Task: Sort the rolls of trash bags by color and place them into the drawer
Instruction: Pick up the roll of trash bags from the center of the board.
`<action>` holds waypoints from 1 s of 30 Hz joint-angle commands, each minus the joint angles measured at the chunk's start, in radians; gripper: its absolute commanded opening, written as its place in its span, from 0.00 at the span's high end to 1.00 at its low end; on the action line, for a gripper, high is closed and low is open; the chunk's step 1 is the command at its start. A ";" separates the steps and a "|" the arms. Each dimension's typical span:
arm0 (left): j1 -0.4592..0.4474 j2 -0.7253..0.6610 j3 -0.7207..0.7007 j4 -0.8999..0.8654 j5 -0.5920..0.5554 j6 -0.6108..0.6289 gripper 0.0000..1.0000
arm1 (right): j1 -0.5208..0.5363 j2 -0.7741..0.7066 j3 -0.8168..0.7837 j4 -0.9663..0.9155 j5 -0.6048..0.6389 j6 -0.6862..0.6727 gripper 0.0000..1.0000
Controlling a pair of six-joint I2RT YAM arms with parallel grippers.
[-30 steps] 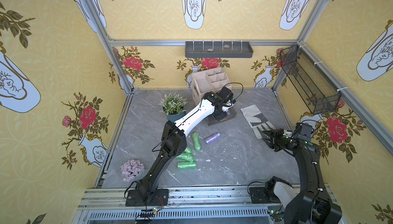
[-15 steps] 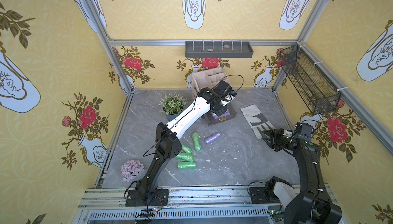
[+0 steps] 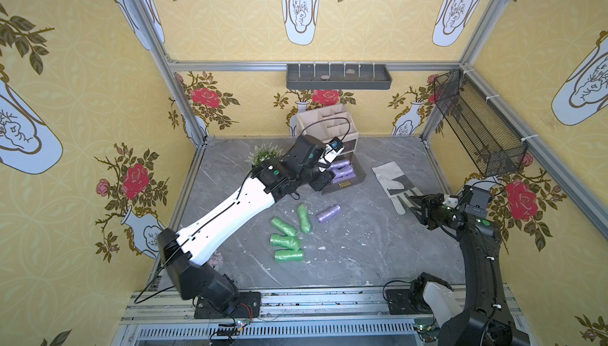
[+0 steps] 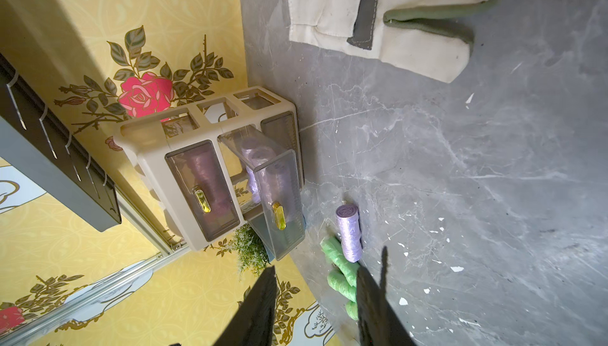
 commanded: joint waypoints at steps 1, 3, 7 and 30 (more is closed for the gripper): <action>0.034 -0.139 -0.152 0.147 -0.083 -0.084 0.30 | 0.075 -0.007 0.024 0.007 0.092 0.073 0.59; 0.064 -0.235 -0.248 0.144 -0.112 -0.116 0.25 | 0.169 -0.002 0.028 0.033 0.156 0.121 0.59; 0.115 -0.424 -0.425 0.136 -0.215 -0.170 0.14 | 0.408 0.032 0.014 0.109 0.311 0.233 0.59; 0.146 -0.840 -0.676 -0.020 -0.408 -0.324 0.03 | 1.114 0.527 -0.007 0.674 0.705 0.651 0.58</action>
